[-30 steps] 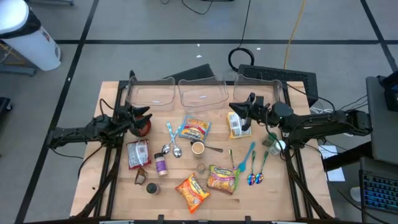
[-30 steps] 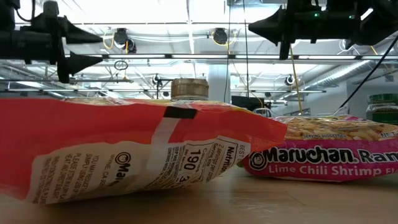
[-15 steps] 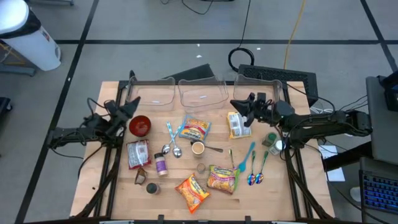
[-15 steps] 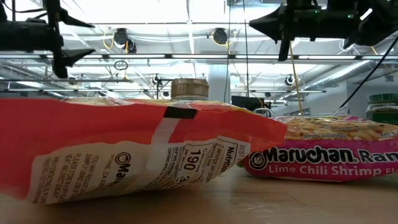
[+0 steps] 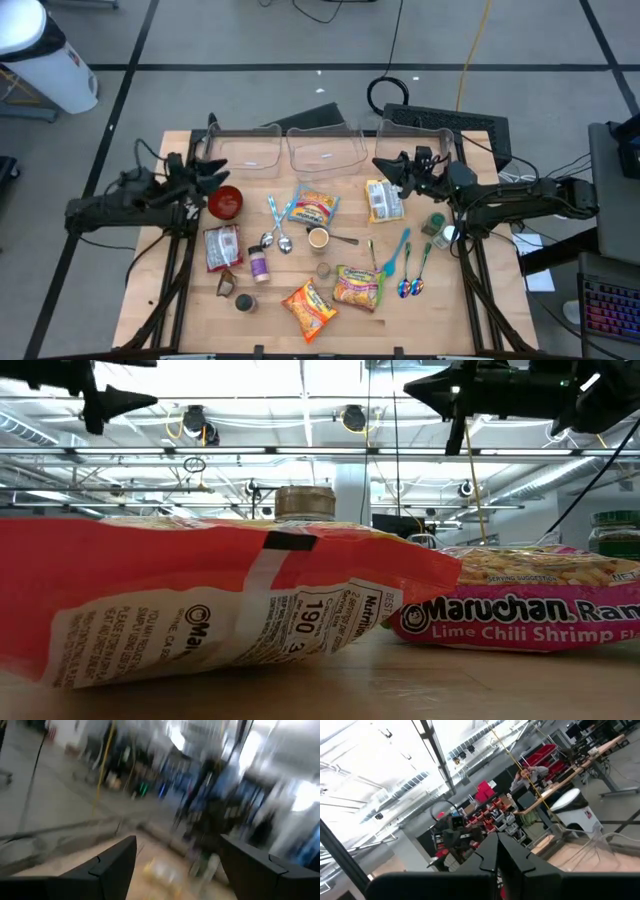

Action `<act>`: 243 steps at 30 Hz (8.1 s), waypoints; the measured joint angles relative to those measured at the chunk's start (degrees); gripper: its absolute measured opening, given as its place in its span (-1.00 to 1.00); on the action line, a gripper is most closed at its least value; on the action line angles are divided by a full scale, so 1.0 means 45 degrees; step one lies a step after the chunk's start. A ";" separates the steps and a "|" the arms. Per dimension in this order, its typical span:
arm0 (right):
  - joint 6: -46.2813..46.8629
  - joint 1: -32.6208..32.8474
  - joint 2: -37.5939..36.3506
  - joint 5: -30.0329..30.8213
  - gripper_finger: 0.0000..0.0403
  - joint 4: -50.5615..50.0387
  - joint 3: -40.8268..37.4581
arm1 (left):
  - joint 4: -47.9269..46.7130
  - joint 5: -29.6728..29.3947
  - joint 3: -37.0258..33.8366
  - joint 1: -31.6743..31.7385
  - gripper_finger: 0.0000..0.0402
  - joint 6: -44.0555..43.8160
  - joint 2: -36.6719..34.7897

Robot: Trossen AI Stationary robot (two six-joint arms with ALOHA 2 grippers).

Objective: Pick & Place Food Item
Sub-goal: Put the gold seasoning bottle into the left transparent bin

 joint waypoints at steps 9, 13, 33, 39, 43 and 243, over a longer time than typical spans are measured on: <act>-0.0290 -0.0037 0.0003 0.0044 -1.00 0.0094 0.0000 | -0.3860 0.1295 0.2885 -0.0010 0.41 0.0944 0.4303; -0.0382 -0.0040 0.0001 0.0044 -1.00 0.0090 0.0000 | -0.3153 0.1862 0.2903 -0.0005 0.41 0.0506 0.5621; -0.1371 -0.0044 0.0003 0.0000 -1.00 -0.0003 0.0000 | 0.5625 0.1174 0.2908 0.0000 0.41 -0.1950 1.1119; -0.1373 -0.0044 0.0003 -0.0018 -1.00 -0.0012 0.0000 | 0.5595 0.1902 0.3010 0.0000 0.41 -0.2850 1.2246; -0.1503 -0.0053 0.0003 -0.0597 -0.98 0.0093 0.0030 | 0.4323 0.2400 0.3949 0.0000 0.41 -0.2214 1.2899; -0.3746 -0.0602 0.0493 -0.1020 -0.09 -1.0280 0.1175 | -0.7015 0.5058 1.3160 -0.1646 0.36 0.3501 2.1428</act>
